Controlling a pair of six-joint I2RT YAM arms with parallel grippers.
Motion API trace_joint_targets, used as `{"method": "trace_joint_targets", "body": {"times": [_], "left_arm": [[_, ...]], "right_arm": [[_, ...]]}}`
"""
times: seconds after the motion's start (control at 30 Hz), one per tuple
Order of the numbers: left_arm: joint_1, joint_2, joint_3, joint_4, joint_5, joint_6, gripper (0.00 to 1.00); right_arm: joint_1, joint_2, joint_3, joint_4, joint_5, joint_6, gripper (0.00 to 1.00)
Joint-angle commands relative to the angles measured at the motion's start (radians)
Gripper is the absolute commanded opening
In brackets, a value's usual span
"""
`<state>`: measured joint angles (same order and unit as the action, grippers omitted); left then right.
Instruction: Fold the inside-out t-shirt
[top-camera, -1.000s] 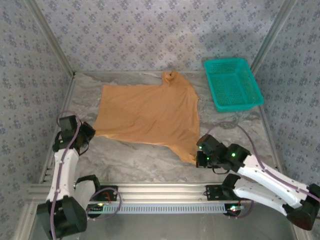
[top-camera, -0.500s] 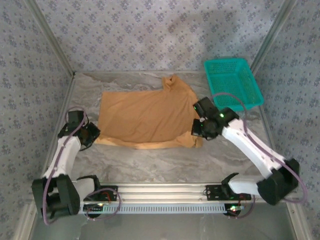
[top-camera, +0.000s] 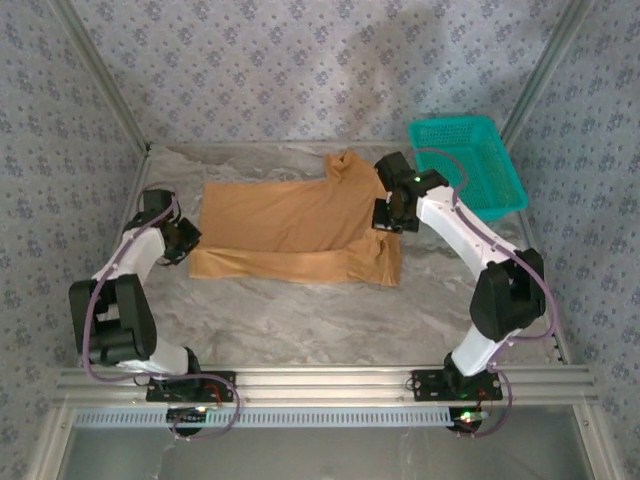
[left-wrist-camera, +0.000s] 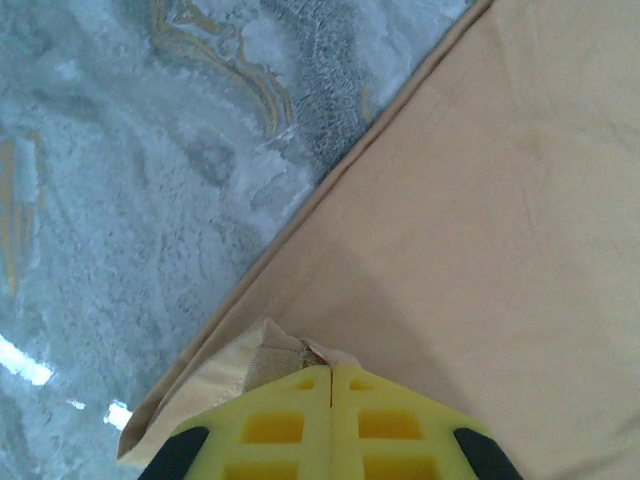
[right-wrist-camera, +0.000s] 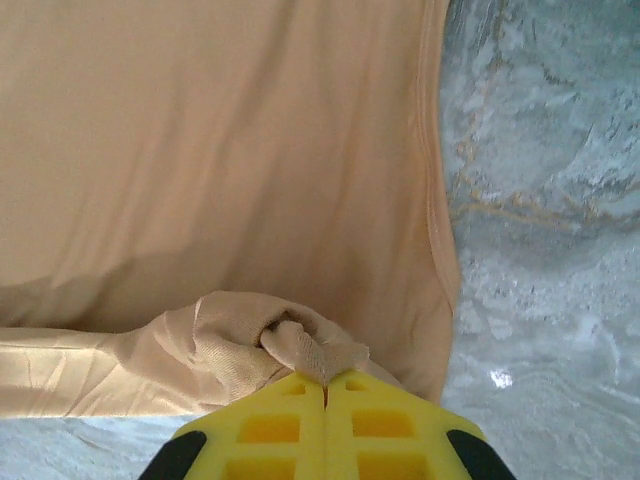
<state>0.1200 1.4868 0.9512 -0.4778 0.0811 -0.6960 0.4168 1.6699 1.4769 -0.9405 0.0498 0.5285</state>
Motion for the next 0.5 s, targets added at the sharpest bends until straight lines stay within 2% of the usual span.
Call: {"method": "trace_joint_targets", "body": {"times": [0.0,0.23,0.4,0.43,0.47], "left_arm": [[-0.011,0.037,0.062,0.011,-0.023,0.025,0.00],[-0.026,0.149,0.148,-0.005,-0.029,0.033,0.00],[-0.028,0.229,0.185,-0.004,-0.050,0.043,0.00],[-0.029,0.250,0.199,-0.009,-0.061,0.049,0.01],[-0.026,0.276,0.218,-0.016,-0.073,0.052,0.10]], "right_arm": [[-0.035,0.044,0.062,0.001,-0.004,-0.038,0.00],[-0.072,0.193,0.176,0.003,-0.033,-0.073,0.00],[-0.104,0.358,0.300,0.005,-0.096,-0.081,0.00],[-0.111,0.401,0.344,-0.007,-0.110,-0.081,0.00],[-0.119,0.442,0.389,-0.019,-0.126,-0.082,0.04]]}}
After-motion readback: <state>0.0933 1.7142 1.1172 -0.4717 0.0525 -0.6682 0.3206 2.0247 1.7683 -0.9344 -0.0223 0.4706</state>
